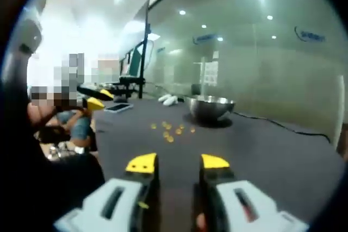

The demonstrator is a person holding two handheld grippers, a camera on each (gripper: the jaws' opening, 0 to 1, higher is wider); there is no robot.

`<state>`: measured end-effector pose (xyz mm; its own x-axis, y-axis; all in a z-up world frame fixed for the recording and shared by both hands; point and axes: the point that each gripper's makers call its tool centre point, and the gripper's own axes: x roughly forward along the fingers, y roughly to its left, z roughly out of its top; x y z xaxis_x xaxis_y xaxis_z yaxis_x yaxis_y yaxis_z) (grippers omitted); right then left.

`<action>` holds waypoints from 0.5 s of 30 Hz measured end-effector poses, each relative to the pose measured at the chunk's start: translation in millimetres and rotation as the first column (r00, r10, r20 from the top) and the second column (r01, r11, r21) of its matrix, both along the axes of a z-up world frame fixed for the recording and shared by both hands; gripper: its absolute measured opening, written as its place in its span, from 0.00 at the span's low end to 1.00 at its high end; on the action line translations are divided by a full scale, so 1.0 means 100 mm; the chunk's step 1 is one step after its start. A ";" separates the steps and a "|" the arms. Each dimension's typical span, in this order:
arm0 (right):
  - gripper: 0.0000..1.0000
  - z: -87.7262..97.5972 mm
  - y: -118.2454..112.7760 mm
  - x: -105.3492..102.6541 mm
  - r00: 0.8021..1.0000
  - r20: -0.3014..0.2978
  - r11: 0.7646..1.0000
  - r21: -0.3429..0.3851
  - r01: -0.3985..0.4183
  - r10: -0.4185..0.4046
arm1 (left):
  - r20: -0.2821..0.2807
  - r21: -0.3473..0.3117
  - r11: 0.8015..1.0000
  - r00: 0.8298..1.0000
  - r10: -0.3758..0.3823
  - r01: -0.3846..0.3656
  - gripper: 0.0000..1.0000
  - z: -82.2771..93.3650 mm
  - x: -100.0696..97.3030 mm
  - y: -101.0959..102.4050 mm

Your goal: Pick up the QQ candy scattered on the table and place it into the stainless steel bowl on the table

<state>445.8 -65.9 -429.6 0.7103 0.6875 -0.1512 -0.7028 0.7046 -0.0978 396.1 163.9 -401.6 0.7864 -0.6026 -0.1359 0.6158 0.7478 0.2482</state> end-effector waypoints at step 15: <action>0.29 -0.03 -0.02 -0.02 1.000 0.000 1.000 -0.013 0.003 -0.003 | 0.001 0.000 1.000 1.000 -0.004 0.004 0.31 0.01 -0.01 -0.01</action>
